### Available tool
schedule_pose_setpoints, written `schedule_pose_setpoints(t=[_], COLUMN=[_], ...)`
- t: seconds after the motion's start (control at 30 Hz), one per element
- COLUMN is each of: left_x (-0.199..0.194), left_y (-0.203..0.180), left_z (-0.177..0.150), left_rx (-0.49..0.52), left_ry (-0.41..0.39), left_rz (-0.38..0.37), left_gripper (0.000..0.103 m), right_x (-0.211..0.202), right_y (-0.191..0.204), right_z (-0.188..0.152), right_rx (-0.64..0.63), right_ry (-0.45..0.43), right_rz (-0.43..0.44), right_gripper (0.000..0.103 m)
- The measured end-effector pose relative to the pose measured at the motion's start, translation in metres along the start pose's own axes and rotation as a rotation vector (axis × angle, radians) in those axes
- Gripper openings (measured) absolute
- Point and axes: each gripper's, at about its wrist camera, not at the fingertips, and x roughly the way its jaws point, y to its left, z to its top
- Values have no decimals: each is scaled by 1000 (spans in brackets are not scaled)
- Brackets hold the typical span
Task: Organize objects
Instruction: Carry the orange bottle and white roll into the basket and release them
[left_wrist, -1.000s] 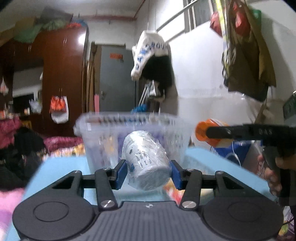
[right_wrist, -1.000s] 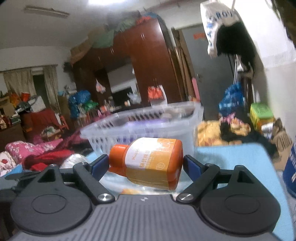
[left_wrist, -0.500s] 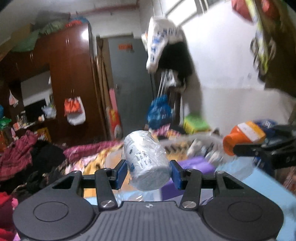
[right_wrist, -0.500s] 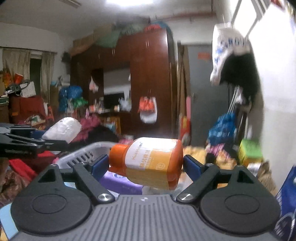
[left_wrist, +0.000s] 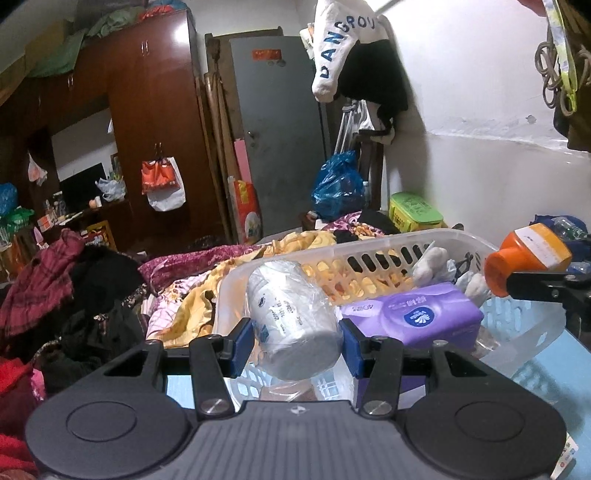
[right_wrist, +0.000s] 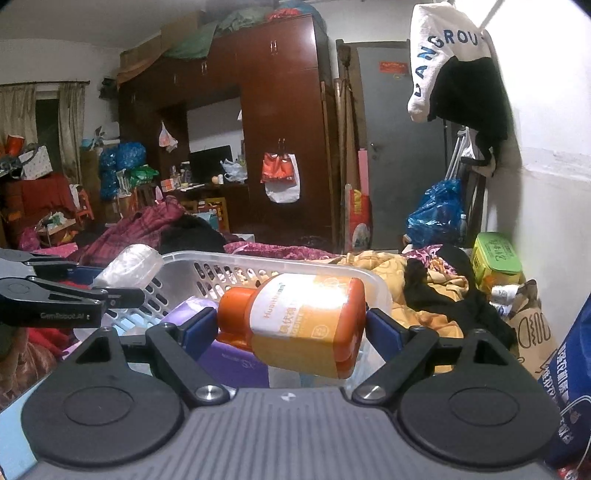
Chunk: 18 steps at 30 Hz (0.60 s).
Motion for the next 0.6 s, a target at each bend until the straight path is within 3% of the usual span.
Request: schedule_pose_setpoints(t=[0.6], left_x=[14], left_y=[4], left_z=[-7], left_rx=[-45], left_ry=[23], left_rz=[-8], left_gripper=[54], right_x=[11], right_y=[0], right_z=[0], right_rx=[-5], right_ry=[42], right_rz=[7], right_gripper=[89])
